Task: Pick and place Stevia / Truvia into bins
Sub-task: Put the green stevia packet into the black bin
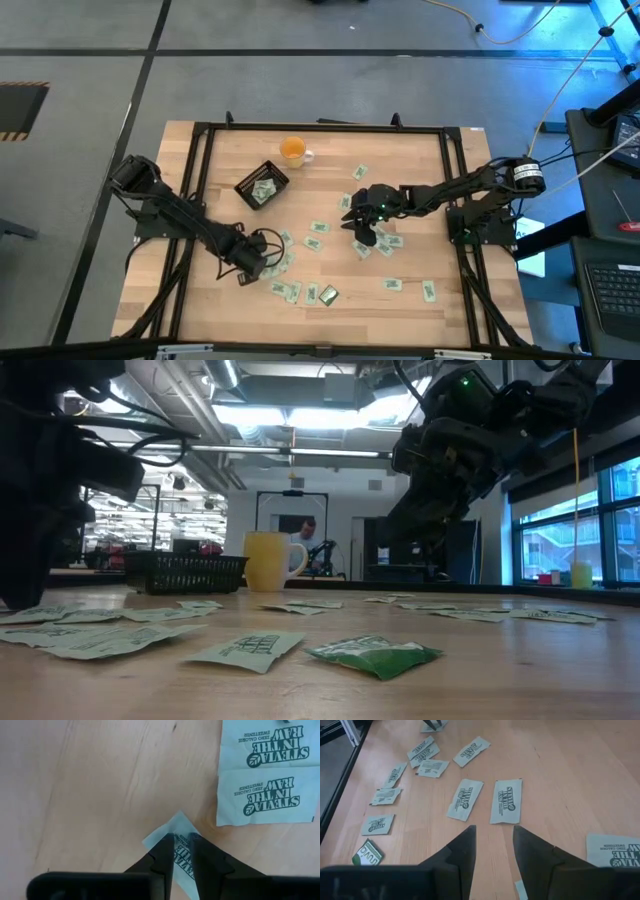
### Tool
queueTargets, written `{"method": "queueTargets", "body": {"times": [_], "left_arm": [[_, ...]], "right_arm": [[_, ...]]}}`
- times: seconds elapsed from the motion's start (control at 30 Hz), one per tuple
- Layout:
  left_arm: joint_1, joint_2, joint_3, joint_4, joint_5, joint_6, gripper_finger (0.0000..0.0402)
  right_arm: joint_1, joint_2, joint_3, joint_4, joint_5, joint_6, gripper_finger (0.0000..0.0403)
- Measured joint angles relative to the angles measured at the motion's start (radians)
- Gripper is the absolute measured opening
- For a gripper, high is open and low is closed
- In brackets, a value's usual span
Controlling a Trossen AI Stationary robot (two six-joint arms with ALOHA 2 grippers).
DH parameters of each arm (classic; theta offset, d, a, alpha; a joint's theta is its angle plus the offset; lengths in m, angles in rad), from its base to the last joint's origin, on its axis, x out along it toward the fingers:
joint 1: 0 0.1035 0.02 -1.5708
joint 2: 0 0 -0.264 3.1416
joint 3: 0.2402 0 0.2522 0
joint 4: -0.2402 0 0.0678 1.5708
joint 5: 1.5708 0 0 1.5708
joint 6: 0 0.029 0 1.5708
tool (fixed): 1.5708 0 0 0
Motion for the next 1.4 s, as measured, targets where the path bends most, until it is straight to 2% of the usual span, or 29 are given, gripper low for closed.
{"method": "queueTargets", "body": {"times": [0.23,0.37,0.73,0.97,1.23,1.4], "left_arm": [[0.011,0.001,0.001,0.008,0.002,0.083,0.0006],[0.011,0.004,0.023,-0.004,-0.035,0.174,0.0004],[0.012,0.008,0.040,-0.008,-0.159,0.135,0.0009],[0.061,-0.014,0.094,-0.077,-0.336,0.118,0.0004],[0.195,-0.134,0.169,-0.194,-0.559,0.141,0.0005],[0.309,-0.174,0.169,-0.194,-0.596,0.244,0.0004]], "right_arm": [[0.000,0.000,0.000,-0.002,0.000,0.000,0.0133],[0.000,0.000,0.000,-0.002,0.000,0.001,0.0133],[0.000,0.000,0.000,-0.001,0.000,-0.002,0.0133],[0.000,0.000,0.000,-0.001,0.000,-0.002,0.0133],[0.000,-0.001,0.000,-0.002,-0.001,-0.001,0.0133],[0.001,-0.001,0.000,-0.005,-0.001,0.000,0.0133]]}}
